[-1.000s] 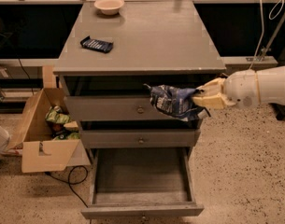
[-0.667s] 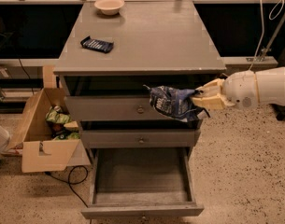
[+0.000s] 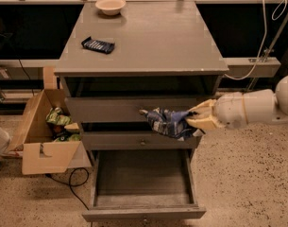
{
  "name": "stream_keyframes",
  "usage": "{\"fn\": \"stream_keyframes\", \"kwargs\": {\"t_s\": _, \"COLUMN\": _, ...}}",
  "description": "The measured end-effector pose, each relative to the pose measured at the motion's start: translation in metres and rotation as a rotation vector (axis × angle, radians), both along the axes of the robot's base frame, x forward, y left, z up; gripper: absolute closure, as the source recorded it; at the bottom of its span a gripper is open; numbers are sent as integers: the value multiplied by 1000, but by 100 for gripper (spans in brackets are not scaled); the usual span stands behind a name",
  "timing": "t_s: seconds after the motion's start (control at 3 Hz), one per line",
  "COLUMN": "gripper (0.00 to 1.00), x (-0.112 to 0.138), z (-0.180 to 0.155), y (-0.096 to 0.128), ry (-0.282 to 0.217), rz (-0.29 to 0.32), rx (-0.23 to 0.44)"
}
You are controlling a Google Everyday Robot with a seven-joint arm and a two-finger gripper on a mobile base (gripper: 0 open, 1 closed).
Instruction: Place blue chip bag into bottom drawer
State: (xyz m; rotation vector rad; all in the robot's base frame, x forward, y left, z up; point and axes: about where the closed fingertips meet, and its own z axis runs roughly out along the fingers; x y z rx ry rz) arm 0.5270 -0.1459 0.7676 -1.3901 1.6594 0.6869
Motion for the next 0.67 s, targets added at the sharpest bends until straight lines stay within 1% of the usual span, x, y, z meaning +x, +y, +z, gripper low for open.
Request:
{"fn": "stream_keyframes", "kwargs": {"t_s": 0.33, "gripper": 100, "x": -16, "z": -108, "y": 33, "ry": 73, "rz": 55, "rx": -50}}
{"fn": "stream_keyframes", "kwargs": {"t_s": 0.67, "gripper": 100, "x": -21, "z": -174, "y": 60, "ry": 127, "rz": 59, "rx": -44}}
